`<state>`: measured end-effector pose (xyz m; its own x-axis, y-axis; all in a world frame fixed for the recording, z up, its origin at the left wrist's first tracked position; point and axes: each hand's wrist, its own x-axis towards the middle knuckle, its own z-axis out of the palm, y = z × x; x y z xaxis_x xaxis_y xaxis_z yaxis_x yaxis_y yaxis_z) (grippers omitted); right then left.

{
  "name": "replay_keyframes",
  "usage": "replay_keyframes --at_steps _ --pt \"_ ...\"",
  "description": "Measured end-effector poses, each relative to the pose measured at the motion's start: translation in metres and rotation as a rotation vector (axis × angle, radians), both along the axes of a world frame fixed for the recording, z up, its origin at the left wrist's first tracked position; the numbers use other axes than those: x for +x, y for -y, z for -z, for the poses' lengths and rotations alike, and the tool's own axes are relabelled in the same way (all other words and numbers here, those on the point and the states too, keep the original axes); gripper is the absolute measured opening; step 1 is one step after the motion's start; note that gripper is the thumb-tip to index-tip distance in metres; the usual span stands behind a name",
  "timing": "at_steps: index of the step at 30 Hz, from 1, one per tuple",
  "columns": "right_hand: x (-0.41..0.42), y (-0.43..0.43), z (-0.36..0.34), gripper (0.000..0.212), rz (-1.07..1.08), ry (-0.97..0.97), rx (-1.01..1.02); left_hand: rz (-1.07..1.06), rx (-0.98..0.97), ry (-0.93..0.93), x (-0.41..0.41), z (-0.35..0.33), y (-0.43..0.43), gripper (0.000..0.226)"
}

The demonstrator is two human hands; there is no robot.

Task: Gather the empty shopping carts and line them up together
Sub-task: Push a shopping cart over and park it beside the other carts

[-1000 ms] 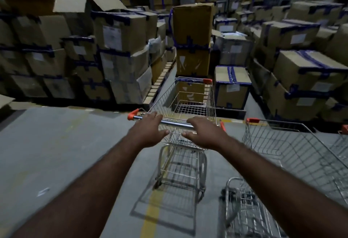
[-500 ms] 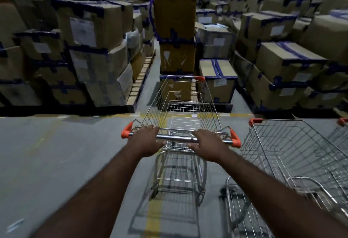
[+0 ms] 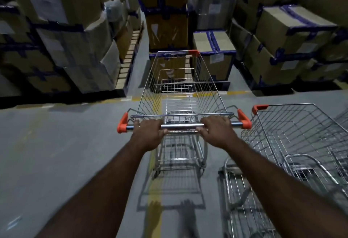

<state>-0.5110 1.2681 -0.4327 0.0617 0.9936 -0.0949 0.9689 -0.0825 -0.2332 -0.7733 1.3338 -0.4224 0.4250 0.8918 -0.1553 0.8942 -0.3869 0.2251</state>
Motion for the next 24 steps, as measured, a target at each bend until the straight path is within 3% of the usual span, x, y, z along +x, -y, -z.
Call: replay_keyframes --at_steps 3,9,19,24 --pt "0.016 -0.009 0.0 0.07 0.073 -0.013 0.041 -0.018 0.004 -0.001 0.015 -0.002 -0.01 0.042" --pt "0.014 0.0 -0.011 0.043 0.071 0.033 -0.011 -0.047 0.01 -0.02 0.02 0.005 -0.002 0.049" --pt "-0.01 0.062 -0.013 0.044 0.022 0.046 -0.047 -0.022 -0.011 0.01 -0.016 -0.001 0.068 0.041" --pt "0.007 0.101 -0.014 0.042 0.011 -0.051 -0.051 0.022 -0.028 0.037 -0.015 -0.003 0.097 0.031"
